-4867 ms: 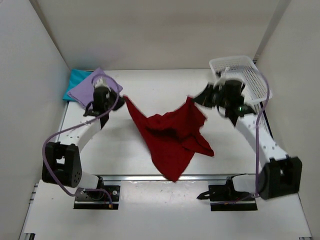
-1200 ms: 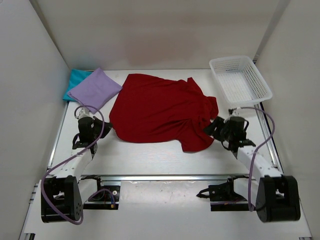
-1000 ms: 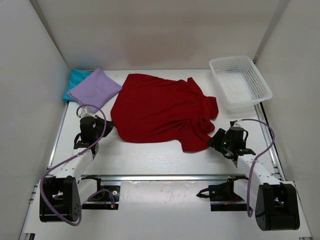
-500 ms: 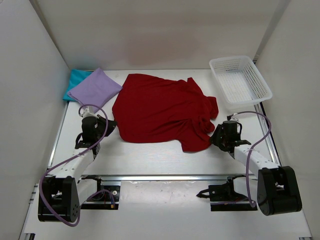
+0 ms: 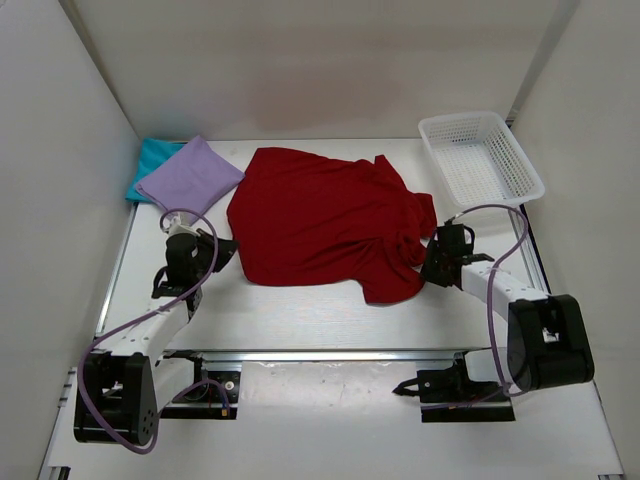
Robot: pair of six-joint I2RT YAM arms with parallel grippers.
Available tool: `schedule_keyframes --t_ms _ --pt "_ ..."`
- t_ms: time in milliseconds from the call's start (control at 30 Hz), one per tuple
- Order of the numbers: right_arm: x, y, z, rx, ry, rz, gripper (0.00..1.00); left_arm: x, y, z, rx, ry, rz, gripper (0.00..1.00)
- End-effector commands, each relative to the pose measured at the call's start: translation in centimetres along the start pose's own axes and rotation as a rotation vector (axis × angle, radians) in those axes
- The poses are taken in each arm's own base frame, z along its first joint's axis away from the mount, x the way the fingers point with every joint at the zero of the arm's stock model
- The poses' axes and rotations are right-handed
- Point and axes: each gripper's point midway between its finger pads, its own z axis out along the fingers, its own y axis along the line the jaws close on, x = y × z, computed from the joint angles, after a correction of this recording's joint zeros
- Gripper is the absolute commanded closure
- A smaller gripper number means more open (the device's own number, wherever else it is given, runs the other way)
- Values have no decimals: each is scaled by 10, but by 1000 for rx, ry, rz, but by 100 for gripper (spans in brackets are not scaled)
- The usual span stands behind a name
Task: Fold and stack the t-shirts
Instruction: Flatten out the tshirt
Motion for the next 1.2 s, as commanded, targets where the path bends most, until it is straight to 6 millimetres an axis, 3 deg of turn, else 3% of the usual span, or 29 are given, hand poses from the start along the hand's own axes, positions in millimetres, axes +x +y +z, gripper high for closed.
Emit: schedule_keyframes --t_ms 0,233,267,300,433,567,600,633,667,700,733,767,800,833,867,933,967,1000,1033,1067,1100,1133,1167 --pt "21 -10 0 62 113 -68 77 6 -3 -3 28 8 0 100" --pt "23 -5 2 35 149 -82 98 7 -10 -2 36 17 28 100" --pt "14 -4 0 31 115 -61 100 4 -12 -3 38 11 35 100" --pt "20 -7 0 34 124 -63 100 6 -15 -3 47 19 42 100" --pt "-19 10 -37 -34 -47 -37 100 3 -38 -2 82 37 134 100" --pt "-81 22 -118 -101 -300 -6 100 -18 -95 -5 168 75 269 100" --pt "-86 21 -135 -94 -332 -9 100 -27 -114 -10 196 86 278 100" --pt "-109 30 -164 -122 -413 -2 100 -44 -137 -18 237 64 297 100" --pt "-127 33 -193 -113 -471 -18 100 -50 -147 -23 253 66 312 100" --pt "-145 36 -227 -112 -545 -20 100 -71 -172 -33 308 25 327 100" --pt "-150 37 -240 -94 -565 -33 100 -93 -192 -44 338 -14 327 100" --pt "-167 47 -275 -126 -639 -50 100 -102 -203 -53 371 -15 324 100" --pt "-185 49 -309 -116 -710 -44 100 -126 -220 -70 410 -65 317 100" --pt "-190 50 -317 -89 -716 -60 100 -150 -233 -86 440 -116 323 100" --pt "-205 58 -354 -125 -794 -57 100 -172 -245 -104 467 -170 307 100" --pt "-232 71 -410 -160 -888 -73 100 -209 -251 -133 492 -242 294 100" --pt "-241 84 -412 -165 -891 -109 100 -219 -261 -144 503 -264 292 100" --pt "-251 88 -451 -211 -968 -114 100 -224 -261 -147 489 -273 286 100" --pt "-267 95 -473 -231 -1015 -115 100 -234 -274 -159 509 -304 293 100" --pt "-275 114 -463 -227 -988 -165 100 -238 -282 -162 522 -309 299 100" --pt "-277 128 -485 -284 -1033 -191 100 -242 -284 -163 523 -319 292 100" --pt "-289 133 -479 -193 -1072 -204 100 -249 -283 -157 506 -326 287 100" --pt "-290 152 -477 -193 -1094 -204 100 -254 -283 -150 493 -322 282 100"
